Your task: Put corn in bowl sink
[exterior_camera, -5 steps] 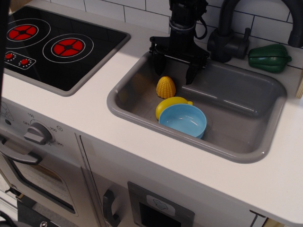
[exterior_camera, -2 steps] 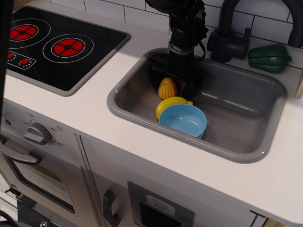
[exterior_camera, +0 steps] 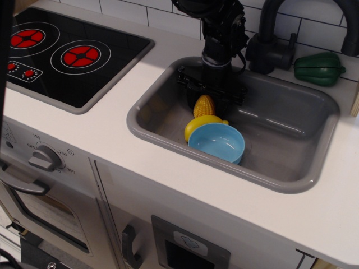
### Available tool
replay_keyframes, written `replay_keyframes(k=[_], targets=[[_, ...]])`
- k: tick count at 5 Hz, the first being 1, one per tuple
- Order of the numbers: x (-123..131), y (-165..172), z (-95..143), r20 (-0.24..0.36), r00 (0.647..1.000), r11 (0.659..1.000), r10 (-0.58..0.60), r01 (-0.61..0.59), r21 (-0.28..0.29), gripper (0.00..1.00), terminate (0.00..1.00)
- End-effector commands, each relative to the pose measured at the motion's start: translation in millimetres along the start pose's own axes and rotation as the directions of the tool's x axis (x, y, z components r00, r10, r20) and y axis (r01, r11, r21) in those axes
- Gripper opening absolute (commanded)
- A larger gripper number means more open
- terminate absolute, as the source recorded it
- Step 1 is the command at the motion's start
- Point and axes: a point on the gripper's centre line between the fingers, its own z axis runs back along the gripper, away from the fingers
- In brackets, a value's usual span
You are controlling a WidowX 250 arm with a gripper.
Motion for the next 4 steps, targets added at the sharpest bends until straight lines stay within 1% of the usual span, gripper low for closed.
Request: replay_keyframes(k=[1,2,3,4], targets=[[23.4,5.9,53.9,0.129,0.988,0.995,0.083,-0.075,-0.069,0.0,0.0],[20.4,3.2,81.7,0.175,0.978,0.989,0.114,-0.094,-0.118,0.0,0.0],[1.9,-3.0,102.4,0.163,0.983,0.987,0.089,-0.064,-0.148,0.0,0.0],[-28.7,-12.9,106.6,0.122,0.99,0.989,0.072,-0.055,-0.136,0.0,0.0]])
